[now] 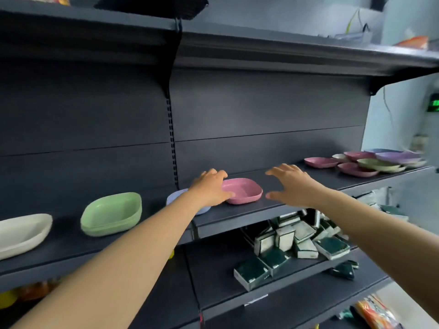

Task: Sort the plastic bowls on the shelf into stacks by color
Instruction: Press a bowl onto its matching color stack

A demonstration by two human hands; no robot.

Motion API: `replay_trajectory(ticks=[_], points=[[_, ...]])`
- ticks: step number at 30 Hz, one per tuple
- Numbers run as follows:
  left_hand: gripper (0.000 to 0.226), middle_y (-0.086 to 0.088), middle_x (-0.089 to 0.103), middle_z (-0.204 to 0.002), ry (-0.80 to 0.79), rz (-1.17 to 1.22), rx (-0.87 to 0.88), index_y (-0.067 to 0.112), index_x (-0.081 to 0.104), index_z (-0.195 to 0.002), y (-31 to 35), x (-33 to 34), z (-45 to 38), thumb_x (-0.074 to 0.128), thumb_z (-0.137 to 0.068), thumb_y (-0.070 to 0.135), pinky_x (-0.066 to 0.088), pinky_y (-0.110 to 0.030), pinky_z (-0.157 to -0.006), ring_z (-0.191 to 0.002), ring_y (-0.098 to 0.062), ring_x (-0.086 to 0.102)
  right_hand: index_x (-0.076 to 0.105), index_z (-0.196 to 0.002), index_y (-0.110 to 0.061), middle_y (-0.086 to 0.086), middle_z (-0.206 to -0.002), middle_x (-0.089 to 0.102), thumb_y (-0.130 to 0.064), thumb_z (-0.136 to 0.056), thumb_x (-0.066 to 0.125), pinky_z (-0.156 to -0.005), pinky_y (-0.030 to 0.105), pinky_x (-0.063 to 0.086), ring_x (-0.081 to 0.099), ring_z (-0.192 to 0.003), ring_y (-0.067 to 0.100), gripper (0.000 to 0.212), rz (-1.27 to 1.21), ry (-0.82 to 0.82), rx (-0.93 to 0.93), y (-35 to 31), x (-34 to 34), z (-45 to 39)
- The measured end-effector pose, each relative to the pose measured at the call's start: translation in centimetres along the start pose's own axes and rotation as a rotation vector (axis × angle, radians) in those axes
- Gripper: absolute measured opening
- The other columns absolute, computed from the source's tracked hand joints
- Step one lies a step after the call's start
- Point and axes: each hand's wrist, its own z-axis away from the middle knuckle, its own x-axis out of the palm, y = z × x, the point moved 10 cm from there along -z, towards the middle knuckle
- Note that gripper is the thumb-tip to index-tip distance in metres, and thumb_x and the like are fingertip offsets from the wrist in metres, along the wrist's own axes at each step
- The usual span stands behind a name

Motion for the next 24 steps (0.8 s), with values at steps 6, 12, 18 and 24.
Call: replay_trajectory(ticks=[6,12,18,24], points=[[0.064,-0.003,0.038,-0.142,-0.018,0.006,0.091,0.022,0.036,-0.139,8.1,4.0,-6.4,0.057,-0.086,0.049,0.035,-0.039,-0.105,-0.132,-0.024,0.033,0.035,-0.143,-0.023,0.006,-0.141,0.038,-0.043,-0.084,0.065,-0.107,0.042,0.033,0.031,-0.133,0.027,0.069,-0.031,0.015,0.083,9.9,-0.1,0.1],[0.062,-0.002,0.037,-0.144,-0.05,0.024,0.15,0.021,0.035,-0.141,15.2,6.9,-15.1,0.057,-0.088,0.046,0.034,-0.037,-0.103,-0.135,-0.023,0.03,0.036,-0.143,-0.023,0.005,-0.143,0.038,-0.045,-0.082,0.066,-0.107,0.043,0.034,0.033,-0.134,0.028,0.072,-0.017,0.056,0.105,20.0,-0.3,-4.0],[0.061,-0.001,0.036,-0.143,-0.043,0.102,0.131,0.022,0.034,-0.14,20.2,8.3,-25.3,0.056,-0.089,0.045,0.035,-0.036,-0.101,-0.134,-0.021,0.031,0.04,-0.139,-0.021,0.006,-0.137,0.043,-0.043,-0.082,0.066,-0.103,0.041,0.036,0.04,-0.127,0.031,0.067,0.022,0.078,0.12,30.1,-1.1,-9.7],[0.062,-0.003,0.033,-0.147,-0.046,0.217,0.123,0.02,0.035,-0.141,25.6,10.3,-34.0,0.057,-0.089,0.044,0.033,-0.032,-0.101,-0.133,-0.021,0.035,0.04,-0.14,-0.023,0.005,-0.139,0.043,-0.045,-0.082,0.065,-0.103,0.037,0.035,0.041,-0.128,0.029,0.067,0.029,0.086,0.169,39.8,-1.6,-13.0]])
